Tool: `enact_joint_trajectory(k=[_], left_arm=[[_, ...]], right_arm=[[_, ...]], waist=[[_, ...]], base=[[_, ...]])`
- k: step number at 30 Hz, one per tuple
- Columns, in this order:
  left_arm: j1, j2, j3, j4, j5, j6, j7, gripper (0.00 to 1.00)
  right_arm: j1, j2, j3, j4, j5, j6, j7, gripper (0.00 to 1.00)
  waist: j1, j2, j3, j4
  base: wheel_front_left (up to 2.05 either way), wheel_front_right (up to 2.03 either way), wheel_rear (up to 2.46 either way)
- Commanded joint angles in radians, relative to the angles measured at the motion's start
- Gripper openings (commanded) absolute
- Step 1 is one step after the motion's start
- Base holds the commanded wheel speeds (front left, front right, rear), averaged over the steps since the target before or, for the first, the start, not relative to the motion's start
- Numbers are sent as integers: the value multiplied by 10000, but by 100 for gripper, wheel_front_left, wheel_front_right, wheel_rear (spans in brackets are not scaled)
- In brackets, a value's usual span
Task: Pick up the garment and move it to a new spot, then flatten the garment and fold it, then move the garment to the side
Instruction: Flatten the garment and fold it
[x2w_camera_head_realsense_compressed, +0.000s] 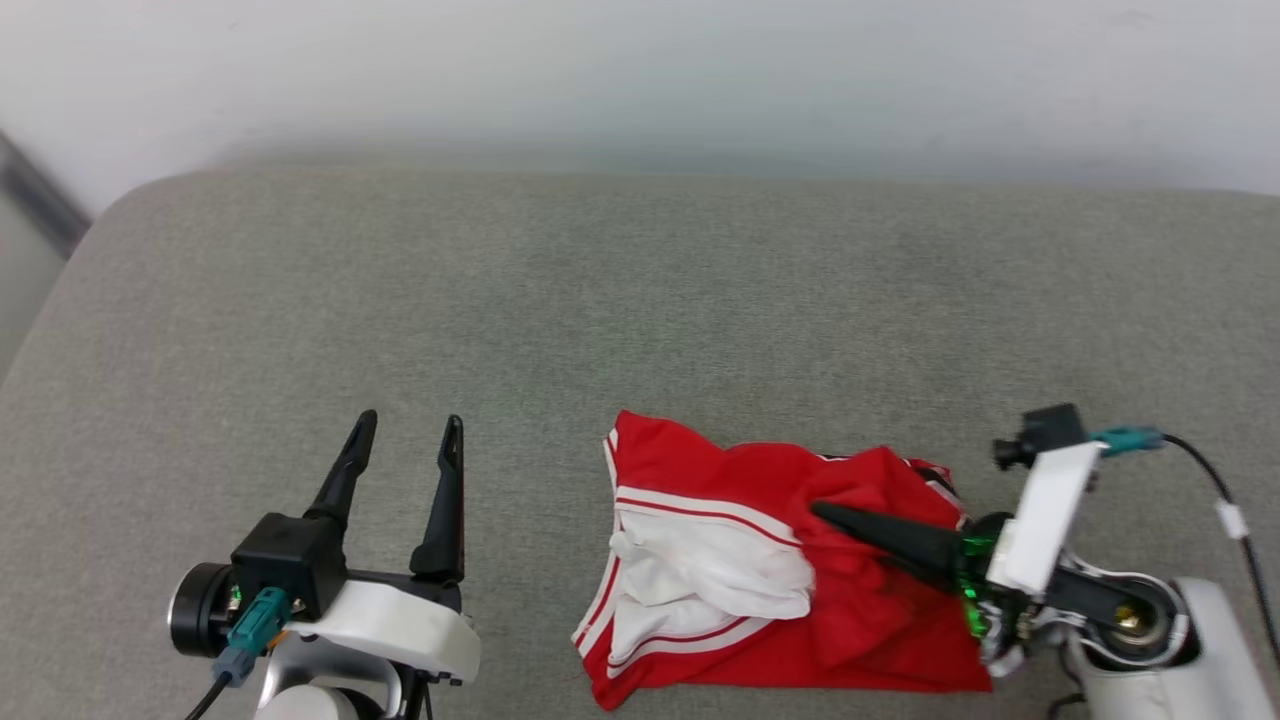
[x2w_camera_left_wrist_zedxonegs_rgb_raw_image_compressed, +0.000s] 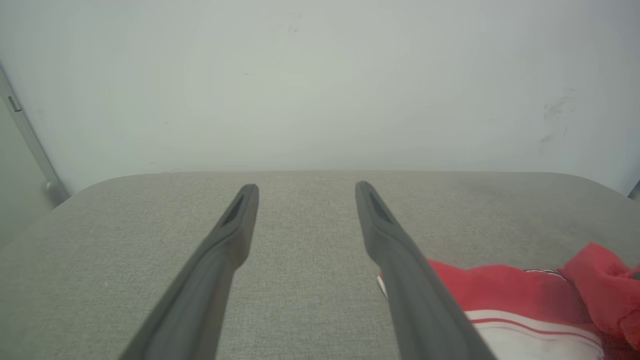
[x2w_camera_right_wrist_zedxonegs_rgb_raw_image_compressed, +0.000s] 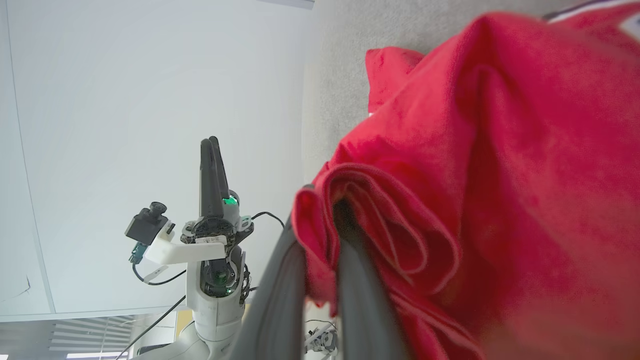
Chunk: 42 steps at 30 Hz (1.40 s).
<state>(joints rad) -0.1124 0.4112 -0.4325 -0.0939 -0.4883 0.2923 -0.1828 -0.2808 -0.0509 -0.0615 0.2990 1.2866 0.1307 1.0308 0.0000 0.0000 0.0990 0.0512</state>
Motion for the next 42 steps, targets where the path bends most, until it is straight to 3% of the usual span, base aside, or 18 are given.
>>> enact_joint_trajectory(k=[1,8,9,10,11,19,23,30,36,42], left_arm=[[-141,-40,-29,39,-33,-63,18,100],[-447,-254,-169,183,-43,-167,-83,100],[-450,-284,-186,217,-52,-172,-114,100],[-468,-294,-182,251,-50,-159,-146,100],[-478,-298,-168,284,-58,-143,-147,100],[-513,-310,-127,495,-122,-140,-240,100],[-455,-271,-144,562,-150,-109,-222,100],[-200,-205,-109,540,-187,12,-182,100],[11,-101,-11,439,-234,165,-172,100],[101,62,155,422,-265,324,-204,100]], right_arm=[[-239,14,603,154,263,0,-354,0],[-982,7,2870,1001,325,0,-2223,3],[-1061,8,3122,1159,233,0,-2391,27],[-1136,12,3349,1260,138,0,-2571,84],[-1237,11,3528,1304,37,0,-2792,100],[-1671,-89,4438,953,-172,0,-3590,100],[-1804,-966,5165,-131,-1123,0,-4374,100],[-1558,-2536,5738,-749,-3751,-1,-5753,100],[-947,-3337,4333,-780,-6705,-1,-7349,100],[130,-2739,1603,-1475,-9044,0,-9140,100]], waist=[[0,0,65,222],[0,0,430,747],[0,0,483,784],[0,0,516,798],[0,0,549,808],[0,0,584,645],[0,0,430,304],[0,0,191,-174],[0,0,5,-513],[0,0,-43,-715]], base=[[0,0,0],[0,0,0],[0,0,0],[0,0,0],[0,0,0],[0,0,0],[0,0,0],[0,0,0],[0,0,0],[0,0,0]])
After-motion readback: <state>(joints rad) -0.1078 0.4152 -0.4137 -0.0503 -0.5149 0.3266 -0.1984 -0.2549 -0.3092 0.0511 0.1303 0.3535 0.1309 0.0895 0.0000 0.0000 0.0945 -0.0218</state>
